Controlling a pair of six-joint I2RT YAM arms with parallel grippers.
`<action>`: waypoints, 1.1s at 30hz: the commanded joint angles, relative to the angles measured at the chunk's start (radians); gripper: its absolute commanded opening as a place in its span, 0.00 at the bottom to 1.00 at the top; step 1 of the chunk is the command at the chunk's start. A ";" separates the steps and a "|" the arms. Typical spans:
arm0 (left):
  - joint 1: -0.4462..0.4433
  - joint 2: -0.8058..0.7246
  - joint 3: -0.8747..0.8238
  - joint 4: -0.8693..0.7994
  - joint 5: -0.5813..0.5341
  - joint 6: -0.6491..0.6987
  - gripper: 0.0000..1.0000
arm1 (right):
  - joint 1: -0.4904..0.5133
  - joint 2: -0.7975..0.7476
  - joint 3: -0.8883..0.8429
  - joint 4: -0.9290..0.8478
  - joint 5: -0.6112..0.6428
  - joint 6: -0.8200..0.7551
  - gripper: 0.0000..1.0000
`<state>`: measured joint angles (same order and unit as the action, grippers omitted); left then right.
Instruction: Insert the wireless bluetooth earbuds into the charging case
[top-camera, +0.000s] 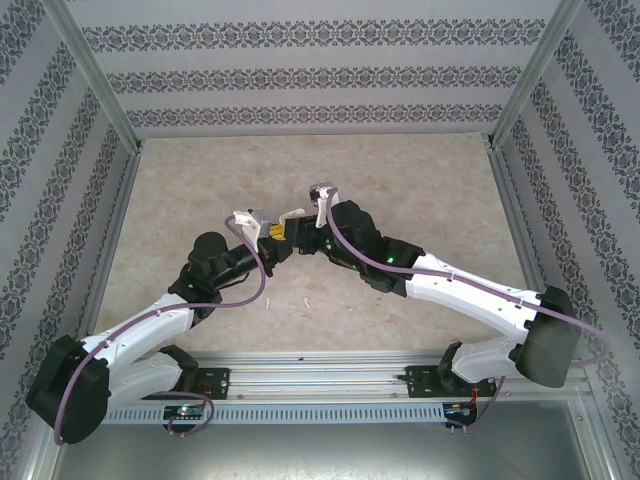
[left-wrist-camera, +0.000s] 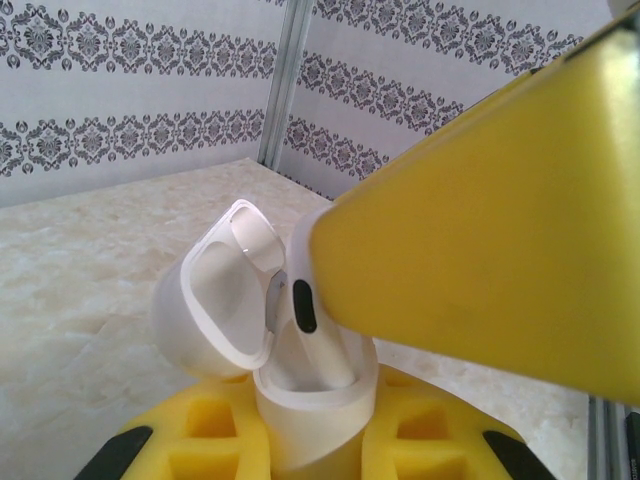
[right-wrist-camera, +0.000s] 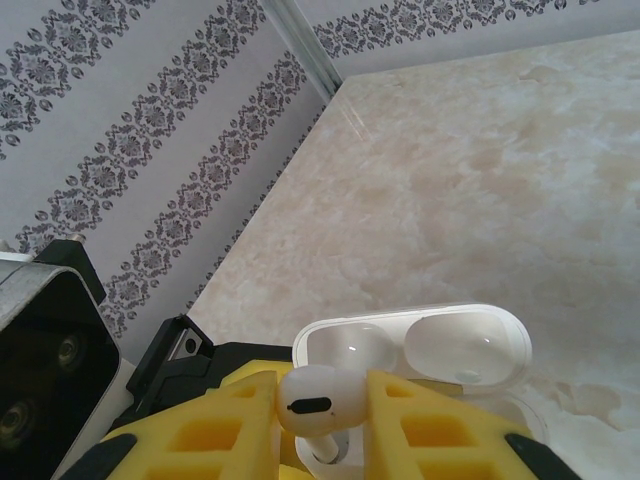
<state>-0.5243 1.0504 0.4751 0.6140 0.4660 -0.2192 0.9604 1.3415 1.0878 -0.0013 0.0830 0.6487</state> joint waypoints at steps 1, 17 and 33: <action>-0.010 0.003 0.036 0.095 -0.017 -0.022 0.00 | 0.018 -0.001 -0.012 0.016 -0.016 -0.005 0.24; -0.010 0.014 0.028 0.113 -0.006 -0.034 0.00 | 0.017 0.052 0.053 0.001 0.011 -0.003 0.25; -0.010 0.013 0.002 0.138 0.014 -0.017 0.00 | 0.017 0.068 0.079 -0.013 0.030 -0.010 0.25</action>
<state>-0.5236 1.0691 0.4751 0.6449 0.4362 -0.2443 0.9604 1.3899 1.1370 -0.0067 0.1150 0.6483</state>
